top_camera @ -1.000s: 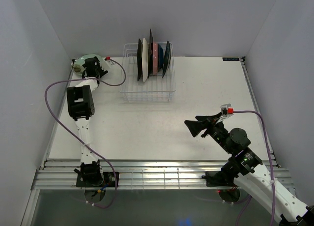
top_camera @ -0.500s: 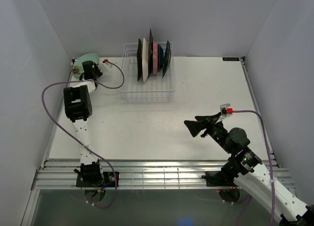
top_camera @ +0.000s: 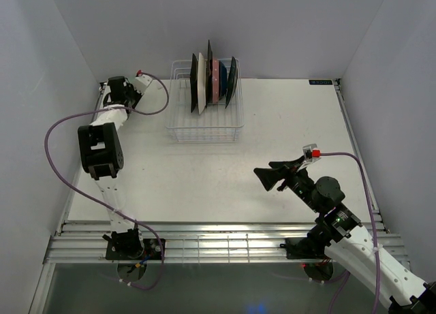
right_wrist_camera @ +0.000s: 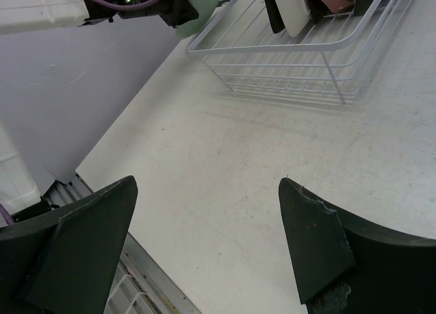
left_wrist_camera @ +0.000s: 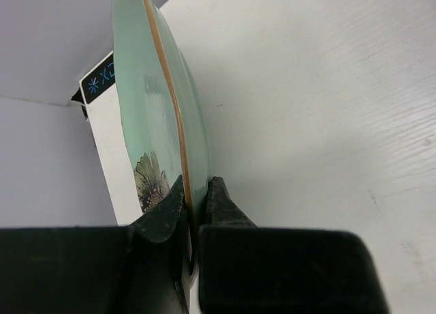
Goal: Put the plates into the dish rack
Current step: Pick up the plate from the corner of the board.
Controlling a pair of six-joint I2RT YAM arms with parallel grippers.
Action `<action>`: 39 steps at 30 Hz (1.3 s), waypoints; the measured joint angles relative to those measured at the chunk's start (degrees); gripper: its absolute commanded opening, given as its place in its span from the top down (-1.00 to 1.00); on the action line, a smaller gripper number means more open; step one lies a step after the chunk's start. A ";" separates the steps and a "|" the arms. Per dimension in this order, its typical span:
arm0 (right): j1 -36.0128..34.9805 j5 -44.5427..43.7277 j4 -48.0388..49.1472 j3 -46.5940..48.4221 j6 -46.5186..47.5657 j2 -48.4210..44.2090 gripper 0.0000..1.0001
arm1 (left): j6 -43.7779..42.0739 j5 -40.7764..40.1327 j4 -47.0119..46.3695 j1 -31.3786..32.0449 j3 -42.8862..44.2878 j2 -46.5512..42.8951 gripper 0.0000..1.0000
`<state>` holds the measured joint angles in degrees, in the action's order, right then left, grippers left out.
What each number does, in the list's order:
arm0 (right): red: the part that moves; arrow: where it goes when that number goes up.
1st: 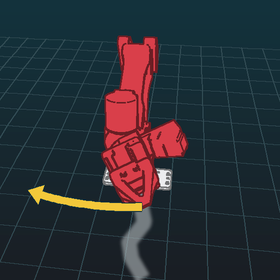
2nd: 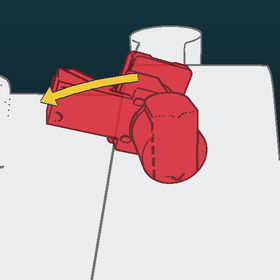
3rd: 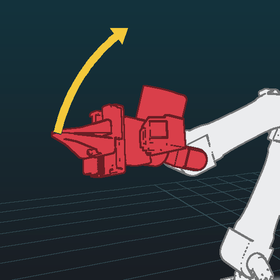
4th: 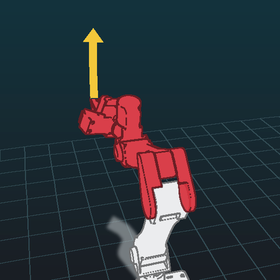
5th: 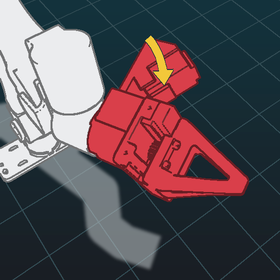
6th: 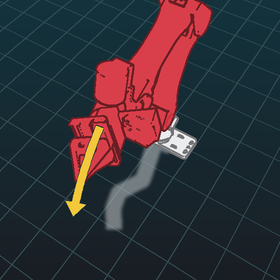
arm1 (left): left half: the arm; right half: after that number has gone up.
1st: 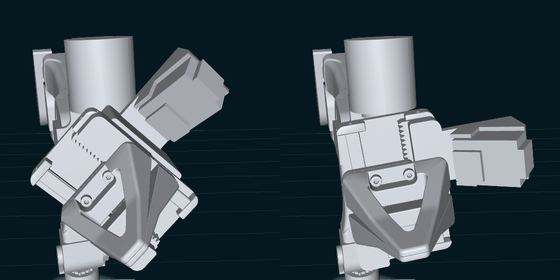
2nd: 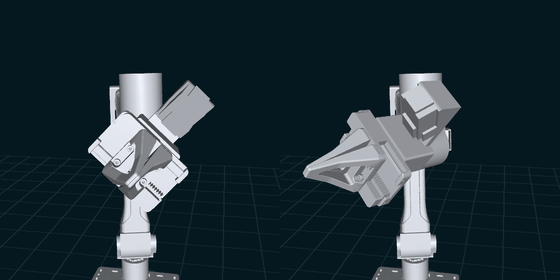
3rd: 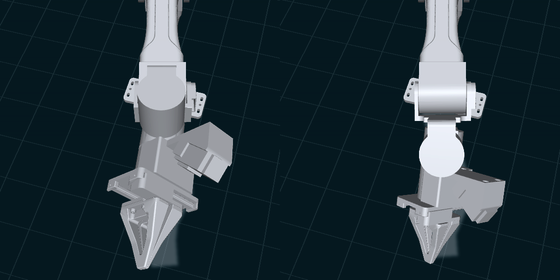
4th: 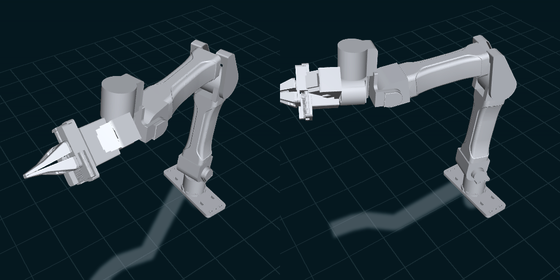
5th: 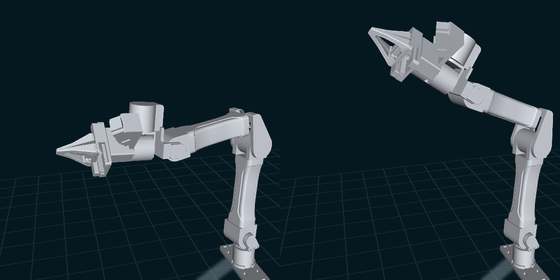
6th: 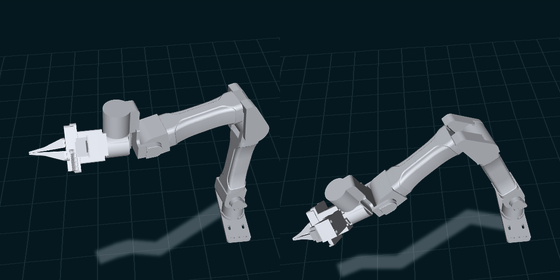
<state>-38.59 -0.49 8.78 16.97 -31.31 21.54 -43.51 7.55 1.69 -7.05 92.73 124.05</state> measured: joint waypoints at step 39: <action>0.00 3.04 2.32 0.00 -0.20 2.89 -0.80 | 54.64 27.69 6.16 -0.28 -1.66 -26.84 1.00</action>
<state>-38.59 2.55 11.09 16.97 -31.51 24.43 11.14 35.24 7.86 -7.33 91.07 97.21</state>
